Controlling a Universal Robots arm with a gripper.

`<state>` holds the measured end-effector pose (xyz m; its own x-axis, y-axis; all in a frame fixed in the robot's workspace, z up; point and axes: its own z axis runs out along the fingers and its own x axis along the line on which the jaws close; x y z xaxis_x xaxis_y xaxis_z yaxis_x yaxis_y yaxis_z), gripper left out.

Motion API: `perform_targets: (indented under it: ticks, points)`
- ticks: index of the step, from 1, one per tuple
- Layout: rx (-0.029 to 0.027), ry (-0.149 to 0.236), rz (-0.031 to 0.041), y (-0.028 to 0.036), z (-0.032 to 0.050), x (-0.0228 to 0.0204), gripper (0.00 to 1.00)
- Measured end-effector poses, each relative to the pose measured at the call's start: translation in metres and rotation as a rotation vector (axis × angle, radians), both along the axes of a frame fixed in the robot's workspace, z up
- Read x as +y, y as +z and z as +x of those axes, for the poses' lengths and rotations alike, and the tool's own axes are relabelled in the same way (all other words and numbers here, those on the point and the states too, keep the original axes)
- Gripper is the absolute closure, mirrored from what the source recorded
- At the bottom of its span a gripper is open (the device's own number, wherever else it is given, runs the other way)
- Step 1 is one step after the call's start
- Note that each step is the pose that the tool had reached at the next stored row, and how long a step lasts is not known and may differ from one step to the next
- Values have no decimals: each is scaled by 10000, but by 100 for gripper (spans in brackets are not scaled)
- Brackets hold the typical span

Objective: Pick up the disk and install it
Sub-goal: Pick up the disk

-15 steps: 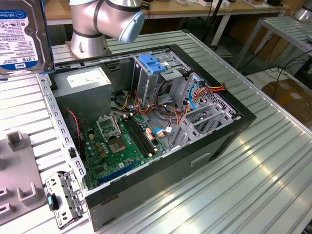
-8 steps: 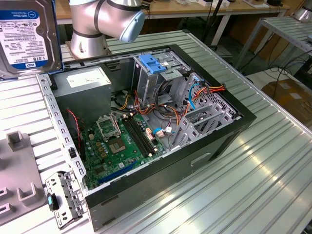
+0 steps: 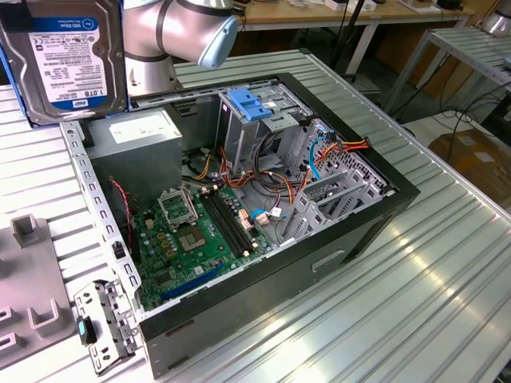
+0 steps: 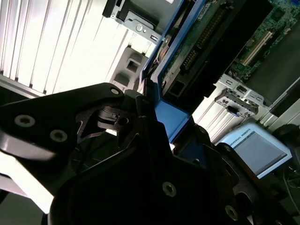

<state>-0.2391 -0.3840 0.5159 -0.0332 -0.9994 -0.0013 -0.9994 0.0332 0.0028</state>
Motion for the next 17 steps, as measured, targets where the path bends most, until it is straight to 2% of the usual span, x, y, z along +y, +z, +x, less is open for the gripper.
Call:
perform_targets:
  ticks: [17]
  points:
    - [0, 0, 0, -2, 364, -29, 63]
